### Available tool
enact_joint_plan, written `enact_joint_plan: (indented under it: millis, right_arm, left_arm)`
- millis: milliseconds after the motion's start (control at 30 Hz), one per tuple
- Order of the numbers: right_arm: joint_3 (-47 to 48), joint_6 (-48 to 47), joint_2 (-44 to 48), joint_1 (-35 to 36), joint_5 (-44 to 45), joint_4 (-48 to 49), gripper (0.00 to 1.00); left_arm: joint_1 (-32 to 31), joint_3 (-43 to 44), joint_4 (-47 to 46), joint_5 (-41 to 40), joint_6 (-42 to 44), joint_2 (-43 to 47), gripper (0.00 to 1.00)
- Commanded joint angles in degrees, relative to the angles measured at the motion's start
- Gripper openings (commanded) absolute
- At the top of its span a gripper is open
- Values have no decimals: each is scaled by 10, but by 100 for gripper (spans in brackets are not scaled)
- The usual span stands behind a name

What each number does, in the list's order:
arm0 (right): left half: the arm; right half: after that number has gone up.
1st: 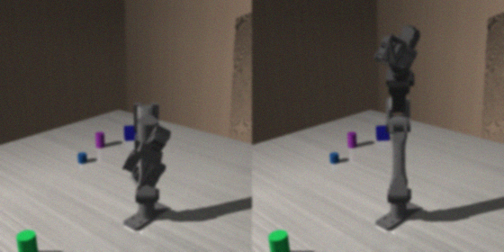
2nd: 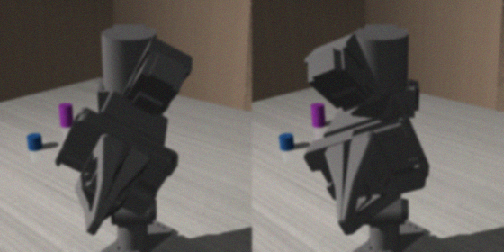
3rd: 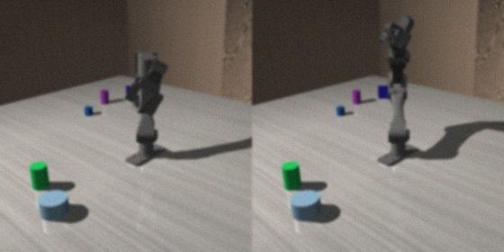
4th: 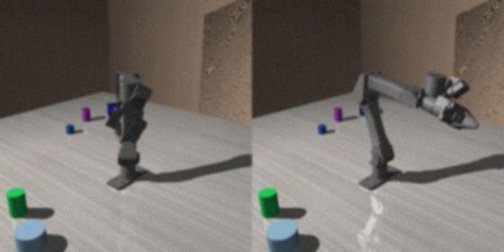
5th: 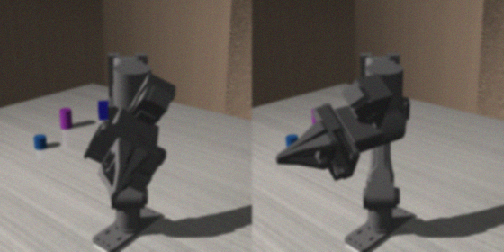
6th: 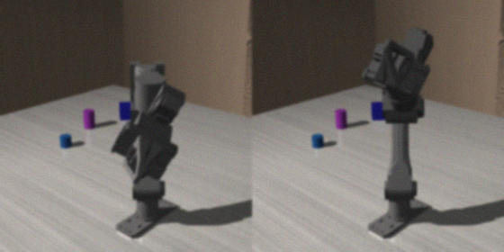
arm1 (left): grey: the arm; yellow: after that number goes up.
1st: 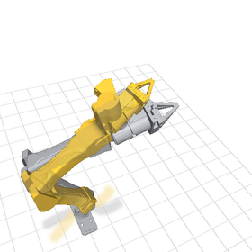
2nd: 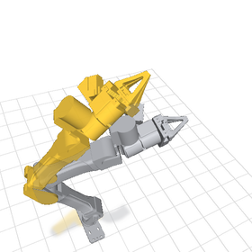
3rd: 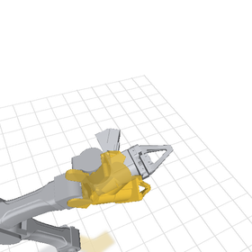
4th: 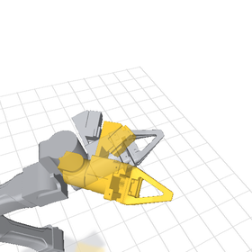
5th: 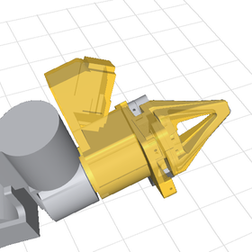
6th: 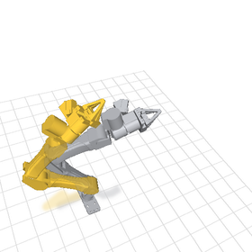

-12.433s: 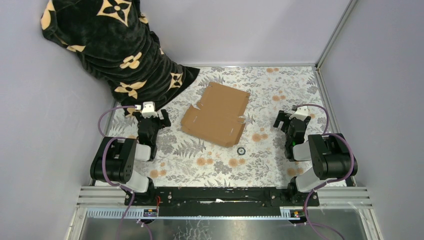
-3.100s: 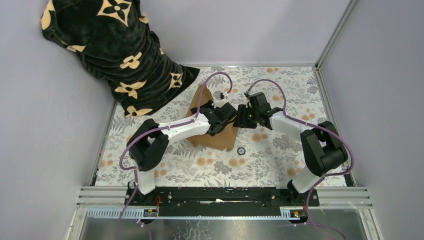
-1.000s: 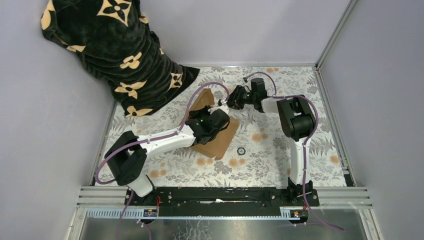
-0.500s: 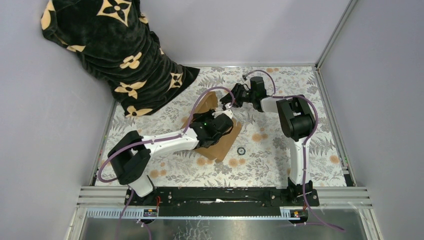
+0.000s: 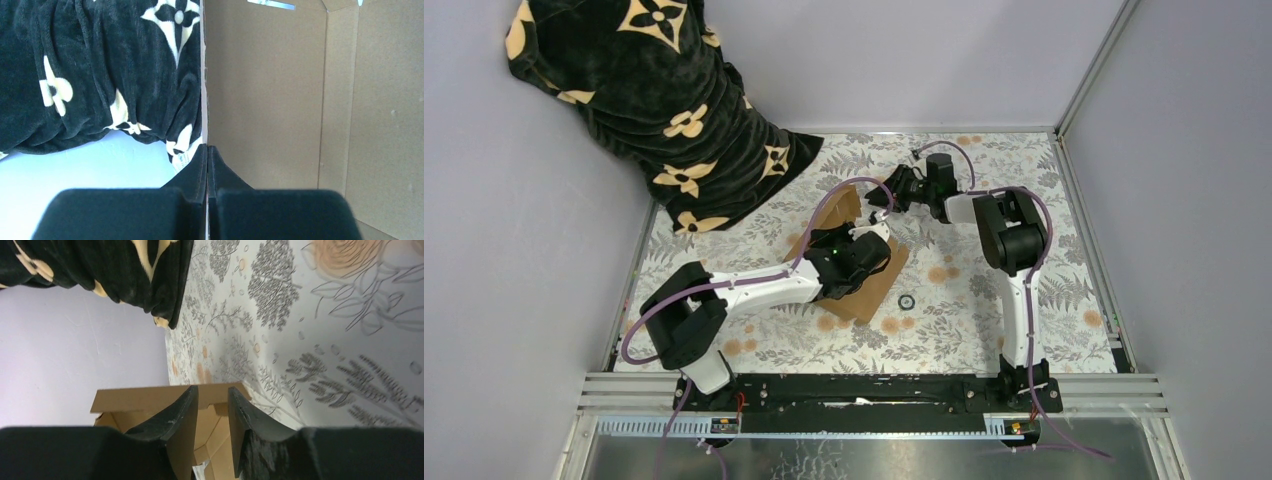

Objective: Fold the paper box

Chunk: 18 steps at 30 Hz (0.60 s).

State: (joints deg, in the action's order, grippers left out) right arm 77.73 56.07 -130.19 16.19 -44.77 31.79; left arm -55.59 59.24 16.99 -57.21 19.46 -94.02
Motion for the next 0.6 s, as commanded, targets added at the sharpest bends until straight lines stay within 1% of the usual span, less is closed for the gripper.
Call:
enact_joint_plan:
  millis: [0,133,300,567]
  right_arm:
    - [57,30,-29,-3,-28,35,36]
    - [82,40,-46,-3,-47,46,37]
    - [87,48,-46,1,-77,69,38]
    - [102,42,-52,13,-105,61,39]
  left_arm:
    - [-8,-13,-24,16,-9,-1,0]
    - [-9,-15,-25,21,-10,7,0]
    - [-12,-13,-27,18,-9,5,0]
    - [-20,-19,-28,17,-14,8,0]
